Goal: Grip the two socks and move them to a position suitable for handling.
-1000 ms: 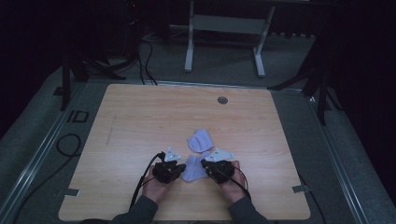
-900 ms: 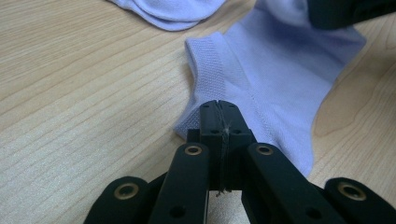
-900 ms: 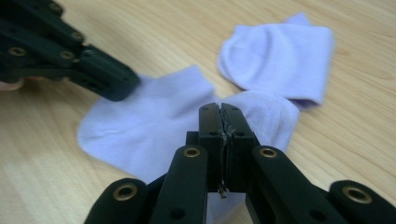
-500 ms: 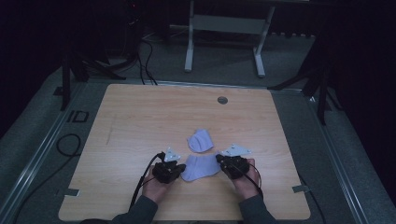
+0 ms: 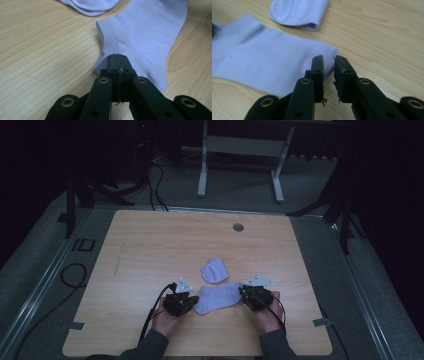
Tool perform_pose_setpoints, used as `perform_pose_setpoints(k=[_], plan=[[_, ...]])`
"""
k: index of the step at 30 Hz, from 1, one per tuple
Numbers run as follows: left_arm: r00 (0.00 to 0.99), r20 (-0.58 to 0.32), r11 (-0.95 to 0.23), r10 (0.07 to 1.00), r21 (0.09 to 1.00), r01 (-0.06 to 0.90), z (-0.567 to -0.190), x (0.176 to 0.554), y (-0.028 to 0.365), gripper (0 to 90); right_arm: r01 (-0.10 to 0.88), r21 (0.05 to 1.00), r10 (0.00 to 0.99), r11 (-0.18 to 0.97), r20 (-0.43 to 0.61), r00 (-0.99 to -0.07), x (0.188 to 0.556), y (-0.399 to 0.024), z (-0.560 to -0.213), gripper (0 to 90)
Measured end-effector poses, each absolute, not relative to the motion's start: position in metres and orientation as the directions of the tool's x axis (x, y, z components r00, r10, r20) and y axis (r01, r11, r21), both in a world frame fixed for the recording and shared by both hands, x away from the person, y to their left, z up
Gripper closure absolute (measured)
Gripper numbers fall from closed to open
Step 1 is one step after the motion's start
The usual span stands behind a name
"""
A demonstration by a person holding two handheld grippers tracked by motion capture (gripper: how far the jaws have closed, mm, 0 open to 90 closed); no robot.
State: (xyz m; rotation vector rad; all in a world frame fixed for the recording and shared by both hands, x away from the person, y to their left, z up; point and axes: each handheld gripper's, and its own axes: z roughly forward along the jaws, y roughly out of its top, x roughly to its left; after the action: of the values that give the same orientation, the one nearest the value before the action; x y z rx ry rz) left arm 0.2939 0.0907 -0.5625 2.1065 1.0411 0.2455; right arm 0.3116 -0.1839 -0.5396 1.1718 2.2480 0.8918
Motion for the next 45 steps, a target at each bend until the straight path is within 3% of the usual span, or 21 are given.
perform_pose_setpoints(k=[15,33,45], plan=[[0.659,-0.164,-0.384,0.734,0.700,0.602,-0.562,0.296,0.095,89.6,0.557,0.735,0.864,0.386,-0.077,-0.498,0.316,-0.196,-0.538,73.1],[0.586,-0.159,-0.345,0.794,0.676,0.651,-0.558,0.310,0.123,89.3,0.494,0.772,0.813,0.400,-0.051,-0.579,0.314,-0.177,-0.527,70.1],[0.561,-0.164,-0.305,0.811,0.701,0.645,-0.553,0.307,0.133,82.1,0.430,0.795,0.750,0.428,-0.046,-0.660,0.331,-0.150,-0.504,71.4]])
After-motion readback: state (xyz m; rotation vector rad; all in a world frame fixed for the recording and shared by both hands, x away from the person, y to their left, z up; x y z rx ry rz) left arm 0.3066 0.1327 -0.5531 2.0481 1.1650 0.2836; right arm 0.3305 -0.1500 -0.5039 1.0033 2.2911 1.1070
